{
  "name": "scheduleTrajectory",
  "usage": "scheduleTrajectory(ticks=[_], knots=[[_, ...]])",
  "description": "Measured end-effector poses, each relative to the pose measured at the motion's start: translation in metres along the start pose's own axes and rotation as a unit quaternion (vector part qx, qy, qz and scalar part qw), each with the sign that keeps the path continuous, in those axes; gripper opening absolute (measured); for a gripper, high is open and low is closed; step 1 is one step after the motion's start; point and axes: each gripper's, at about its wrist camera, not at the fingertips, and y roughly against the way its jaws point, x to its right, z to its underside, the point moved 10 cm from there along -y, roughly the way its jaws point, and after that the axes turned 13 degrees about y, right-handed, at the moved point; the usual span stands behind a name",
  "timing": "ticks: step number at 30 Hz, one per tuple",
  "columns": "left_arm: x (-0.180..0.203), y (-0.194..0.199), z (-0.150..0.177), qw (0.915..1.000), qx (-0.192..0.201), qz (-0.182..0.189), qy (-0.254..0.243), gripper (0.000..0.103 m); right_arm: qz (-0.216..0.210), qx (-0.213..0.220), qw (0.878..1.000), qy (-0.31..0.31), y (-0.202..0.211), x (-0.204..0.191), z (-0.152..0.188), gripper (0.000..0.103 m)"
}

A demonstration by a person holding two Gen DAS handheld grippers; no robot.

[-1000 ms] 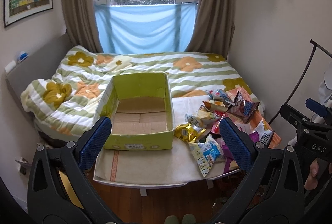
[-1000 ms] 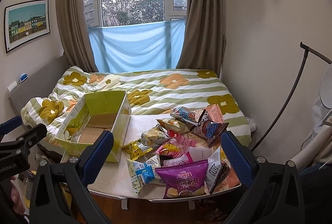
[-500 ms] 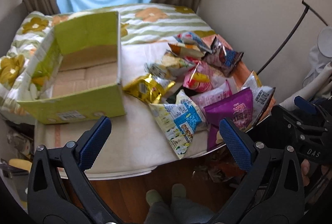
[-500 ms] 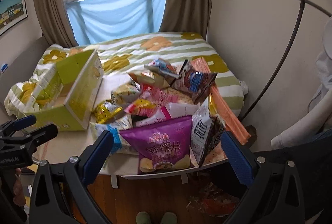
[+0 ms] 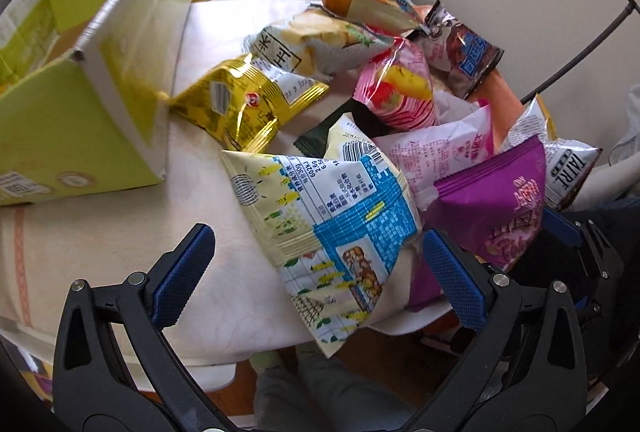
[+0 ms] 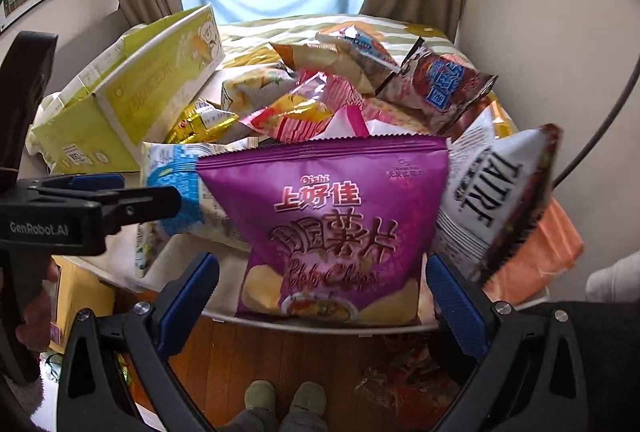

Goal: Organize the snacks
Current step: 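Grasp the white-blue bag with the left tool while the right tool grasps the purple chip bag, then carry both bags over the box and release them inside with both tools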

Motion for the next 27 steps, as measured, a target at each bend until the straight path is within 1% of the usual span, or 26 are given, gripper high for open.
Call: scheduleTrajectory(ticks=[4,5,6,8,9,11,12,14,16,18,20,22,23,27], knots=[[0.003,-0.011,-0.003,0.9999,-0.008,0.01,0.009,0.102,-0.009,-0.011,1.0,-0.002,-0.016,0.007,0.001,0.103],[0.004,-0.012,-0.003,0.9998,-0.012,0.013,0.009,0.099,-0.015,-0.014,1.0,-0.002,-0.02,0.008,0.001,0.103],[0.006,-0.014,-0.003,0.9996,-0.016,0.019,0.01,0.093,-0.018,-0.016,1.0,-0.003,-0.022,0.009,0.001,0.103],[0.01,-0.017,-0.003,0.9991,-0.022,0.034,0.013,0.087,-0.021,-0.018,1.0,-0.002,-0.025,0.011,0.001,0.103],[0.011,-0.018,-0.002,0.999,-0.024,0.035,0.014,0.084,-0.023,-0.018,1.0,-0.002,-0.027,0.012,0.001,0.103],[0.012,-0.017,-0.002,0.9992,-0.024,0.031,0.009,0.08,-0.027,-0.018,0.999,-0.004,-0.028,0.014,0.0,0.103],[0.012,-0.016,-0.001,0.9993,-0.024,0.028,0.007,0.076,-0.031,-0.018,0.999,-0.006,-0.028,0.015,0.0,0.103],[0.012,-0.017,0.0,0.9993,-0.024,0.025,0.01,0.073,-0.037,-0.018,0.999,-0.011,-0.028,0.015,0.002,0.102],[0.011,-0.017,0.0,0.9991,-0.026,0.026,0.018,0.072,-0.045,-0.02,0.999,-0.013,-0.028,0.013,0.002,0.095],[0.009,-0.016,0.0,0.9991,-0.026,0.023,0.024,0.071,-0.044,-0.021,0.999,-0.008,-0.028,0.013,0.001,0.093],[0.007,-0.013,0.0,0.9991,-0.021,0.022,0.028,0.07,-0.047,-0.02,0.999,0.0,-0.027,0.011,-0.001,0.085],[0.006,-0.01,0.0,0.9994,-0.016,0.018,0.025,0.069,-0.049,-0.018,0.999,0.009,-0.026,0.007,-0.003,0.074],[0.005,-0.008,0.0,0.9995,-0.013,0.017,0.024,0.069,-0.047,-0.017,0.999,0.015,-0.026,0.007,-0.004,0.073],[0.006,-0.001,0.001,0.9996,-0.005,0.014,0.022,0.069,-0.038,-0.014,0.999,0.03,-0.022,0.006,-0.008,0.058]])
